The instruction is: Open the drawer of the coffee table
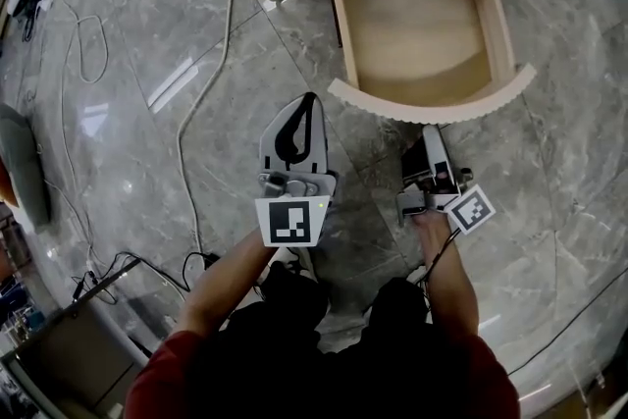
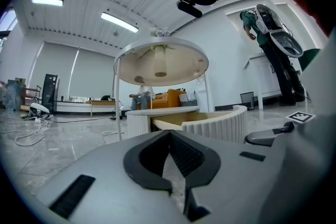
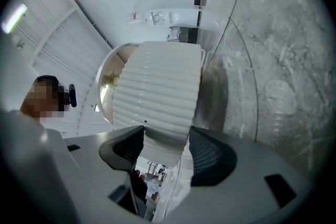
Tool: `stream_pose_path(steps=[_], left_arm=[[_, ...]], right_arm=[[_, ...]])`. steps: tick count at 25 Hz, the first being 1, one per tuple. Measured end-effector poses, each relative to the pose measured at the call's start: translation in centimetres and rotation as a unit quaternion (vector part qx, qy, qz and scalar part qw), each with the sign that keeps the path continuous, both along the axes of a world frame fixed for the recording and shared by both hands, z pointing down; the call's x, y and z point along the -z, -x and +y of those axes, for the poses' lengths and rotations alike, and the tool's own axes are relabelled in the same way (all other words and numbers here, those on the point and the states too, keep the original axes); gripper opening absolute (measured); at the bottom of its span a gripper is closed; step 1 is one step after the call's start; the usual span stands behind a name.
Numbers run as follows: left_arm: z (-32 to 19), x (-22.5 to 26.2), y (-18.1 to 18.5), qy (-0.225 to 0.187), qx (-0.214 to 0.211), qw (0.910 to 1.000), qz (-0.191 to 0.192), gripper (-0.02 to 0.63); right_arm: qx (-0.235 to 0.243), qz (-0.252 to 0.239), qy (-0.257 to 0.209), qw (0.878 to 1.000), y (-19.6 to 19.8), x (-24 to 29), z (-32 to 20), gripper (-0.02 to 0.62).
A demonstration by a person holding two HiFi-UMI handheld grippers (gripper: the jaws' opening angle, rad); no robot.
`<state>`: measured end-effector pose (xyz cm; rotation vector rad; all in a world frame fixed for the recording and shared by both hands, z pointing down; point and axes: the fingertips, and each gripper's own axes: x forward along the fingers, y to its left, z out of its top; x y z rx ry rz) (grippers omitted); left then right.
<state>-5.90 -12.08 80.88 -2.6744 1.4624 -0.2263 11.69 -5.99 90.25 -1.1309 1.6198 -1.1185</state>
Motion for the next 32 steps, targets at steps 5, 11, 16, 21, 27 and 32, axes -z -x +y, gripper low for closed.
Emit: stream_pose_path(steps=[5,11,16,21,27,32], left_arm=[[-0.5,0.2,0.1,-0.003,-0.001,1.0000,-0.003,0.014],[-0.2,0.4,0.6,-0.005,0.003,1.0000,-0.001,0.014],[0.5,0.5,0.7,-0.003,0.000,1.0000,0.001,0.014],[0.9,0.2,0.9,0.001,-0.001,1.0000,-0.001,0.014],[1.5,0.4,0.7,-0.002,-0.009,1.0000,0.003,0.014],[1.8,0.4,0.5,-0.001,-0.022,0.9998,-0.001,0.014]], right_arm=[[-0.003,-0.010,0.000,1.000,-0.1,0.3,0.6,0.285],[0.011,0.022,-0.017,1.000,0.5,2.5,0.7,0.236],[0.004,0.068,-0.008,0.998,-0.2,3.3,1.6,0.235],[-0.016,0.159,0.015,0.987,-0.5,3.6,2.4,0.100],[-0.045,0.304,0.059,0.950,-1.4,3.1,3.3,0.023],[-0.052,0.412,0.058,0.908,-1.3,4.1,3.3,0.023]])
